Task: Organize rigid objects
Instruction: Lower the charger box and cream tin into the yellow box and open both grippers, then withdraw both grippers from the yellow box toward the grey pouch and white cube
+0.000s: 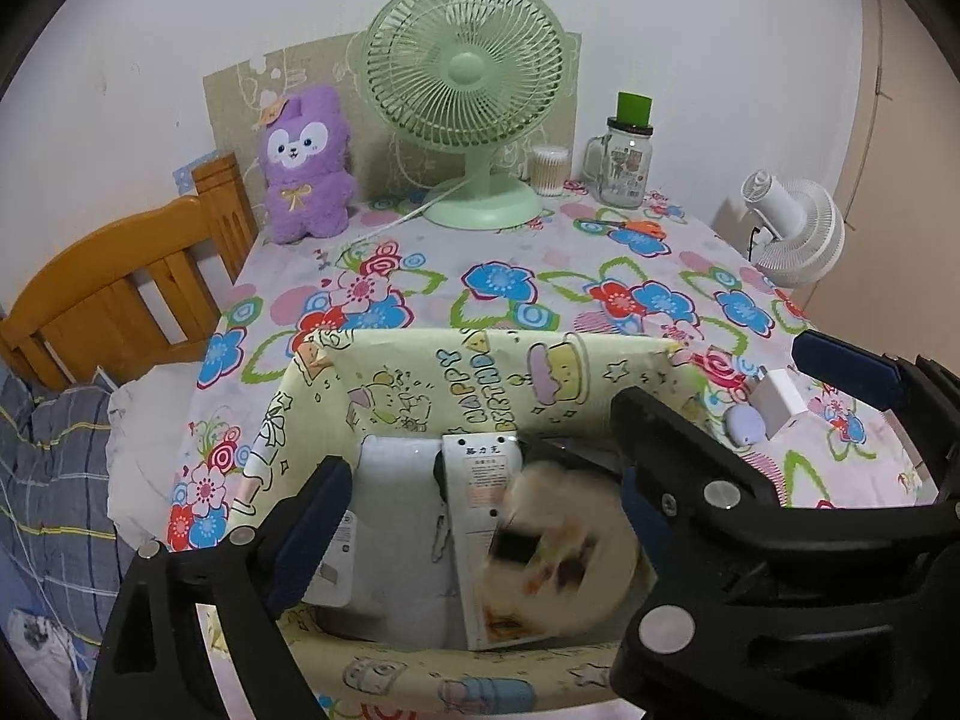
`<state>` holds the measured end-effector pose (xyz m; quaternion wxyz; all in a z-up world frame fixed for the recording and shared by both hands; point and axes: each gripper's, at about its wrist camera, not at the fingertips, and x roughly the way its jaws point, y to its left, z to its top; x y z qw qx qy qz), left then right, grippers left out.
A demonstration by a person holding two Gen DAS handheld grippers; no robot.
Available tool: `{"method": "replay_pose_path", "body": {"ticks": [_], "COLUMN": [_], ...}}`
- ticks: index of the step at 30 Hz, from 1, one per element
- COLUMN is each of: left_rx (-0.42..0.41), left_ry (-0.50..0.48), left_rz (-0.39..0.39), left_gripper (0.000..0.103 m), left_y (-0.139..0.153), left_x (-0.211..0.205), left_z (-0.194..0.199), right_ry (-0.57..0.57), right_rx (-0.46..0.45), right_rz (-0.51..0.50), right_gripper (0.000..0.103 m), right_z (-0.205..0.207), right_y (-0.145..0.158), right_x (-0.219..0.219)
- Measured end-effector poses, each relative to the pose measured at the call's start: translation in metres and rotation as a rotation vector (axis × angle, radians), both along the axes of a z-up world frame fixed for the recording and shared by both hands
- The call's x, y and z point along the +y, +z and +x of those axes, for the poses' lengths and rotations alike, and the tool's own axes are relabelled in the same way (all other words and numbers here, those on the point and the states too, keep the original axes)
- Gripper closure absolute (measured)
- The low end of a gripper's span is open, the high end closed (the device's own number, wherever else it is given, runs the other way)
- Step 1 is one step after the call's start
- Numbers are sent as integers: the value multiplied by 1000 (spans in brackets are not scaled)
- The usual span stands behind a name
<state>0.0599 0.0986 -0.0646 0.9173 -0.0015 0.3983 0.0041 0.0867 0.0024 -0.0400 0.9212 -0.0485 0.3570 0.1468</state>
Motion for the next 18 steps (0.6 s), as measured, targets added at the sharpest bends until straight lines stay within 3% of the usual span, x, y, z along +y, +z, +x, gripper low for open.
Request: {"method": "replay_pose_path", "body": {"ticks": [18], "left_rx": [-49], "left_ry": [-2], "left_rz": [5], "left_gripper": [9], "left_y": [19], "left_x": [-46], "left_z": [-17], "right_ry": [-11], "right_rx": [-33], "right_rz": [30], "right_gripper": [4], "right_z": [-18], "right_y": [18], "right_x": [-50]}}
